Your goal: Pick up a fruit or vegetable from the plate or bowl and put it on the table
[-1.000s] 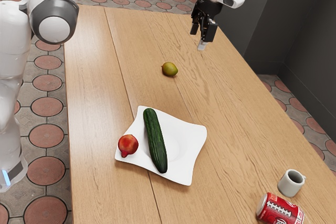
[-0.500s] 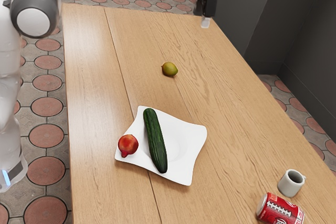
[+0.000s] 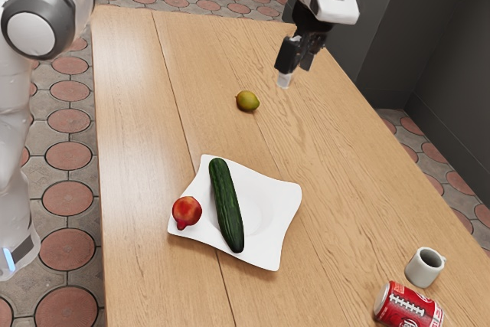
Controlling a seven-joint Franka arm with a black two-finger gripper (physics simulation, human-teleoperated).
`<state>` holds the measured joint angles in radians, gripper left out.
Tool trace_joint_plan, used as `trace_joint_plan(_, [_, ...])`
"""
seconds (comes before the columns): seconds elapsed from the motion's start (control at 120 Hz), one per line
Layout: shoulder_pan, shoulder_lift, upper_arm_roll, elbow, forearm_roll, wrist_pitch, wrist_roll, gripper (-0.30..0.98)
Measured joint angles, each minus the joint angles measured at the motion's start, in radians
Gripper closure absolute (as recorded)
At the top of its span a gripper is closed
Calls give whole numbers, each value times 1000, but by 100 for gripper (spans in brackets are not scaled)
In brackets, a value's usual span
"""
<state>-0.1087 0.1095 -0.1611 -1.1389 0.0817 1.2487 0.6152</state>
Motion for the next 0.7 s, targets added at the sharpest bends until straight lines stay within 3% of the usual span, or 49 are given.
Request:
trace_joint_plan(0.183, [-14,-139,1,-434,-42,224,148,0])
trace_joint_plan(0.475, [-41,-231,49,-766,-127,549,319,0])
trace_joint_plan(0.7, [-175,-295,162,-912,-142,680,410,0])
